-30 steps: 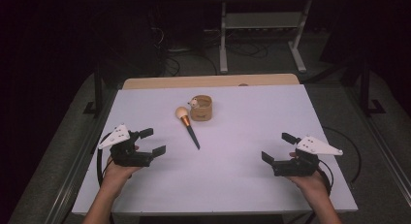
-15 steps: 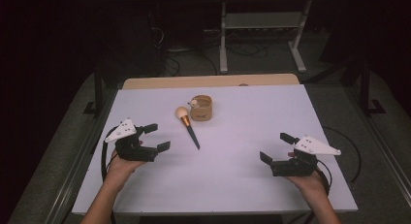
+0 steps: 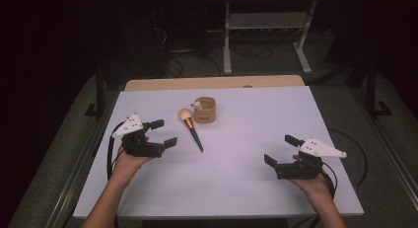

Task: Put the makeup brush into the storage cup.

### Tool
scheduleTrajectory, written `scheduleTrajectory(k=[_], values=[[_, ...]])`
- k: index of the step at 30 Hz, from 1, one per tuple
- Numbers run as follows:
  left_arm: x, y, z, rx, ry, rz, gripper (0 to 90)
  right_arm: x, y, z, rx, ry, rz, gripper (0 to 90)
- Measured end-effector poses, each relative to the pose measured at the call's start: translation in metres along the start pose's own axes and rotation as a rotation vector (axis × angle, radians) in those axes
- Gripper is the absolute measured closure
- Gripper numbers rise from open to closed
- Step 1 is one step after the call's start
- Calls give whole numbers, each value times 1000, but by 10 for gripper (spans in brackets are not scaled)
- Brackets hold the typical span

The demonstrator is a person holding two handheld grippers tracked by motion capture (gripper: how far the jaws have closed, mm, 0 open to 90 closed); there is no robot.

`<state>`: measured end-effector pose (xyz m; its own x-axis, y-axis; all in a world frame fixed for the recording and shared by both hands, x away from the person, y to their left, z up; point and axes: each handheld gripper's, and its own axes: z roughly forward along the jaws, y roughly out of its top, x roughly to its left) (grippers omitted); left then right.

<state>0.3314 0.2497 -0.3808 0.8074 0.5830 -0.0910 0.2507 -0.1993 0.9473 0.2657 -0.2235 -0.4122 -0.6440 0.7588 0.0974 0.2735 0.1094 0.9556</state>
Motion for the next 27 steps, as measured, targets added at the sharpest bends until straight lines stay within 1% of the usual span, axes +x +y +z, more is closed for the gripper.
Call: scheduleTrajectory(k=[6,7,12,17,22,23,27], values=[[4,3,5,-3,5,3,122,-1,0,-1,-6,-2,0,0],[4,3,6,-11,7,0,122,-1,0,-1,-5,-3,0,0],[7,4,8,-11,12,-2,123,-1,0,-1,-6,-5,1,0],[10,5,11,-22,14,-6,123,0,1,-1,-5,-4,3,0],[12,6,14,-22,16,-4,123,0,1,-1,-7,-5,2,0],[12,7,15,-20,15,2,123,0,1,-1,-7,-5,3,0],[13,8,19,-23,16,-4,123,0,0,-1,-4,-5,2,0]])
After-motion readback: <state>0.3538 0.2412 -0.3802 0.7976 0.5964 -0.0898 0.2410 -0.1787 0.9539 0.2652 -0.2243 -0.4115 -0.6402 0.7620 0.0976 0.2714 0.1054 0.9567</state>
